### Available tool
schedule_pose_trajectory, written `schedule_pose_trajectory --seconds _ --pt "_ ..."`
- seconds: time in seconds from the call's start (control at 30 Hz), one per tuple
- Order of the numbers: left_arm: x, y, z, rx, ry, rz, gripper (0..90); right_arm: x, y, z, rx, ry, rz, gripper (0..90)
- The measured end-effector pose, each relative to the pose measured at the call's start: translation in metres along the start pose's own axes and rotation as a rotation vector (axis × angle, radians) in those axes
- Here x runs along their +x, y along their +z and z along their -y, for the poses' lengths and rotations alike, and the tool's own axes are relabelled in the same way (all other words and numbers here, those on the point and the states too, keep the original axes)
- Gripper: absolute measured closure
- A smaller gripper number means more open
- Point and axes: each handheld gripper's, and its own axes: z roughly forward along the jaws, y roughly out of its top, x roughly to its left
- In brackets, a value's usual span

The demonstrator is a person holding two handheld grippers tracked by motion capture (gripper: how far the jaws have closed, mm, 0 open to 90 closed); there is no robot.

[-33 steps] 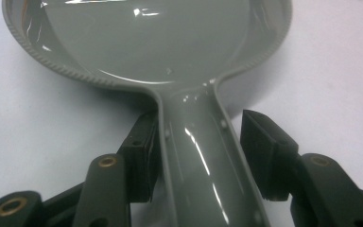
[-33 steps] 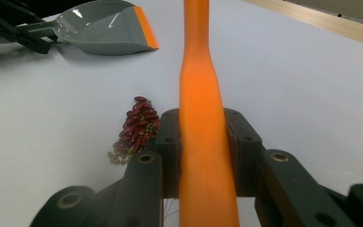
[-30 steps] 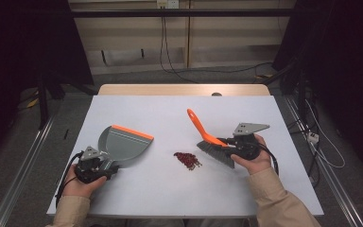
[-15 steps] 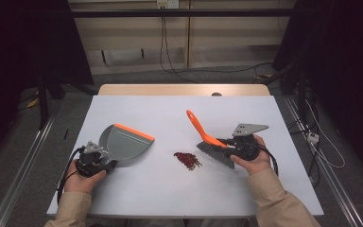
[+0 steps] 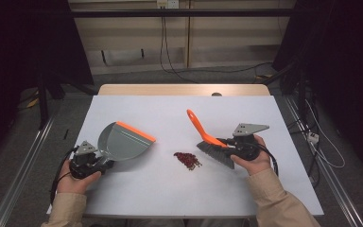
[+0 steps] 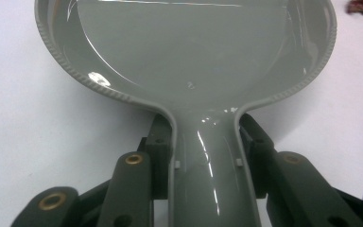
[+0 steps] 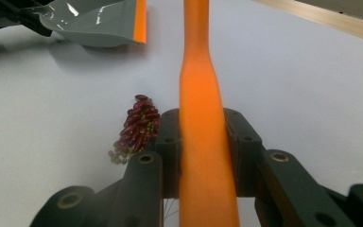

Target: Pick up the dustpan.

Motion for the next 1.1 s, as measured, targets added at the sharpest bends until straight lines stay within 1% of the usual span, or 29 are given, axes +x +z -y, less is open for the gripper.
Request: schedule_pose_trajectory --seconds 0.13,0.2,0.27,0.33,0.4,0.47,0.5,0.67,0.7,0.77,0.8,0.83,0.87,0.9,0.93,0.97,1.0,1.03,1.1 --pt "-0.006 -0.007 -0.004 0.005 0.058 0.031 64.0 -0.003 0.001 0.001 0.008 0.016 0.015 71.2" --pt "-0.011 -0.007 -0.006 0.003 0.071 0.049 64.0 -0.004 0.001 0.001 0.003 0.029 0.027 71.2" --pt "-0.014 -0.008 -0.007 0.011 0.095 0.071 64.0 -0.004 0.001 0.000 0.003 0.025 0.046 71.2" --pt "-0.018 -0.007 -0.008 0.012 0.108 0.101 64.0 -0.004 0.001 0.000 -0.002 0.035 0.056 71.2" --pt "-0.021 -0.007 -0.009 0.009 0.126 0.119 64.0 -0.004 0.000 0.000 -0.007 0.039 0.071 71.2" --pt "-0.023 -0.007 -0.009 0.010 0.130 0.137 64.0 -0.004 0.000 0.000 -0.010 0.041 0.077 71.2" --pt "-0.024 -0.007 -0.010 0.010 0.141 0.140 64.0 -0.005 0.000 0.000 -0.011 0.040 0.081 71.2" --pt "-0.029 -0.007 -0.010 0.017 0.167 0.167 63.9 -0.003 0.001 -0.001 -0.007 0.034 0.096 71.2" --pt "-0.031 -0.007 -0.010 0.021 0.179 0.172 63.9 -0.003 0.001 -0.001 -0.007 0.035 0.099 71.2" --pt "-0.033 -0.007 -0.010 0.024 0.188 0.189 63.9 -0.003 0.002 -0.001 -0.011 0.044 0.104 71.2" --pt "-0.035 -0.007 -0.011 0.026 0.193 0.188 63.9 -0.003 0.002 -0.001 -0.012 0.046 0.106 71.2" --pt "-0.036 -0.006 -0.011 0.027 0.199 0.203 63.9 -0.003 0.002 -0.001 -0.012 0.045 0.111 71.2" --pt "-0.038 -0.006 -0.011 0.034 0.212 0.206 63.9 -0.003 0.002 -0.002 -0.015 0.049 0.116 71.2" --pt "-0.040 -0.005 -0.011 0.039 0.215 0.214 63.9 -0.003 0.003 -0.002 -0.017 0.054 0.122 71.3" --pt "-0.042 -0.005 -0.012 0.046 0.225 0.213 63.9 -0.002 0.003 -0.002 -0.020 0.052 0.126 71.2" --pt "-0.043 -0.004 -0.012 0.042 0.222 0.228 63.9 -0.002 0.004 -0.003 -0.023 0.051 0.134 71.3" --pt "-0.044 -0.003 -0.012 0.049 0.231 0.226 63.9 -0.001 0.004 -0.003 -0.022 0.051 0.138 71.2" --pt "-0.045 -0.002 -0.012 0.057 0.237 0.240 63.9 0.000 0.006 -0.004 -0.018 0.044 0.144 71.2" --pt "-0.047 -0.001 -0.012 0.065 0.255 0.245 63.8 0.003 0.009 -0.005 -0.007 0.034 0.157 71.2"
